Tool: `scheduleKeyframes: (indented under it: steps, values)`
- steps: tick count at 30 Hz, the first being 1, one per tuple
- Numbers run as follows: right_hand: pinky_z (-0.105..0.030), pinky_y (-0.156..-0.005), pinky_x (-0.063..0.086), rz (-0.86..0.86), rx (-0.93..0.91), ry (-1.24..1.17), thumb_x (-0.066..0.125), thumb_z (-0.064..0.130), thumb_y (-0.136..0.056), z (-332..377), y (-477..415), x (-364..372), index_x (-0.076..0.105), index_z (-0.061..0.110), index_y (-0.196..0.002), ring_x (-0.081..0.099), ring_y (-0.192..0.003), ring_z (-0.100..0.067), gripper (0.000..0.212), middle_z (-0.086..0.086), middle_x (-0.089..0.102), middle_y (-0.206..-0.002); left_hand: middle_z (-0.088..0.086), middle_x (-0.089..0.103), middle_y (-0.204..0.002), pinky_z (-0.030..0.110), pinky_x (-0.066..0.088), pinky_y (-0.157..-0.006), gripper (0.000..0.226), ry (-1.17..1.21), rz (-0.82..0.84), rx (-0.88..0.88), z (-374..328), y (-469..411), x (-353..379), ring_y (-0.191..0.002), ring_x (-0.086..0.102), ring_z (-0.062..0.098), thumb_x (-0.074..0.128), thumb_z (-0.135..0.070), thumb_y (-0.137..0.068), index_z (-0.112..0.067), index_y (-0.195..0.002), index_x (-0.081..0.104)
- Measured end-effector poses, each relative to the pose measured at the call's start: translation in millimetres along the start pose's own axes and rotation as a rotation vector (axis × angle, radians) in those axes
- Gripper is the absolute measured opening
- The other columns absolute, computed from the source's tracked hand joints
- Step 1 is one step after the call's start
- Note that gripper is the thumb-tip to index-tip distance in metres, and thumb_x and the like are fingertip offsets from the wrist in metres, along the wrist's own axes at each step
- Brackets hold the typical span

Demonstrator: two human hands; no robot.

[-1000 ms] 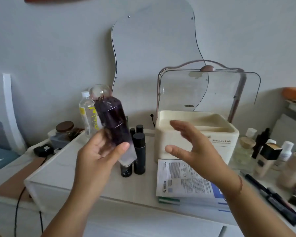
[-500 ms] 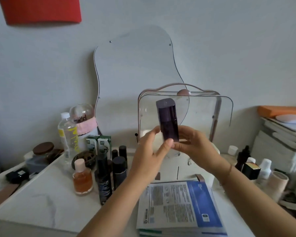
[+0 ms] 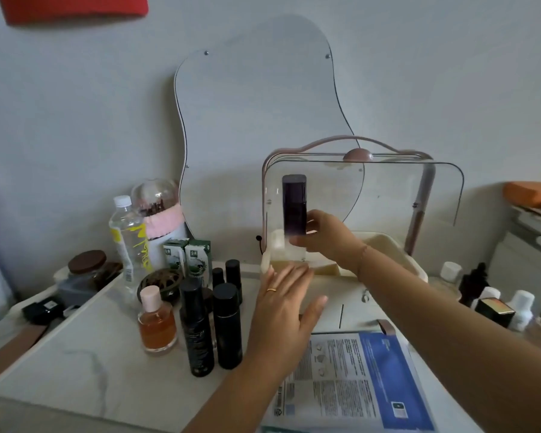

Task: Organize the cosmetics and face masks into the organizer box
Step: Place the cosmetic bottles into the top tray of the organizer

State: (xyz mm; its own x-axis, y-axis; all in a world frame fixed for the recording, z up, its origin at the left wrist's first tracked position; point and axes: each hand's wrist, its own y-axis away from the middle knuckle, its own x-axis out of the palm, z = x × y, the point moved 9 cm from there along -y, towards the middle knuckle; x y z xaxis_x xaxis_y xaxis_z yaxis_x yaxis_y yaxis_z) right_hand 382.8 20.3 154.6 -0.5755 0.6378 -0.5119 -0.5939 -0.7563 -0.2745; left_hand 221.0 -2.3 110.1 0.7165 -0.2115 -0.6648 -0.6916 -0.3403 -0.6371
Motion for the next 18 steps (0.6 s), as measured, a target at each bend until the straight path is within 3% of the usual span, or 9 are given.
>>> scheduleKeyframes:
  steps: [5, 14, 18]
  values:
    - [-0.033, -0.076, 0.057, 0.017, 0.157, -0.186, 0.077, 0.009, -0.074, -17.2, -19.1, 15.6, 0.058, 0.003, -0.109, 0.062, -0.084, -0.021, 0.04, -0.015, 0.063, -0.1, -0.012, 0.034, -0.152, 0.025, -0.004, -0.118, 0.061, 0.002, 0.014, 0.019, 2.7, -0.1, 2.0, -0.141, 0.007, -0.006, 0.024, -0.057, -0.095, -0.024, -0.145, 0.036]
    - [-0.021, -0.064, 0.054, 0.006, 0.129, -0.132, 0.078, 0.011, -0.073, -17.2, -32.0, 14.5, 0.061, 0.001, -0.11, 0.061, -0.078, -0.016, 0.042, -0.003, 0.064, -0.088, -0.013, 0.031, -0.153, 0.024, -0.008, -0.117, 0.06, 0.013, 0.041, 0.034, 3.0, 1.3, 2.9, -0.142, 0.002, -0.007, 0.026, -0.056, -0.096, -0.024, -0.146, 0.034]
    - [-0.033, -0.077, 0.057, -0.02, 0.135, -0.051, 0.078, 0.018, -0.073, -18.8, -29.1, 12.1, 0.06, 0.001, -0.111, 0.06, -0.077, -0.016, 0.045, -0.003, 0.064, -0.088, -0.012, 0.026, -0.155, 0.025, -0.009, -0.118, 0.062, -0.009, 0.086, 0.038, 2.5, 0.7, 3.7, -0.143, -0.001, -0.005, 0.024, -0.056, -0.095, -0.024, -0.148, 0.029]
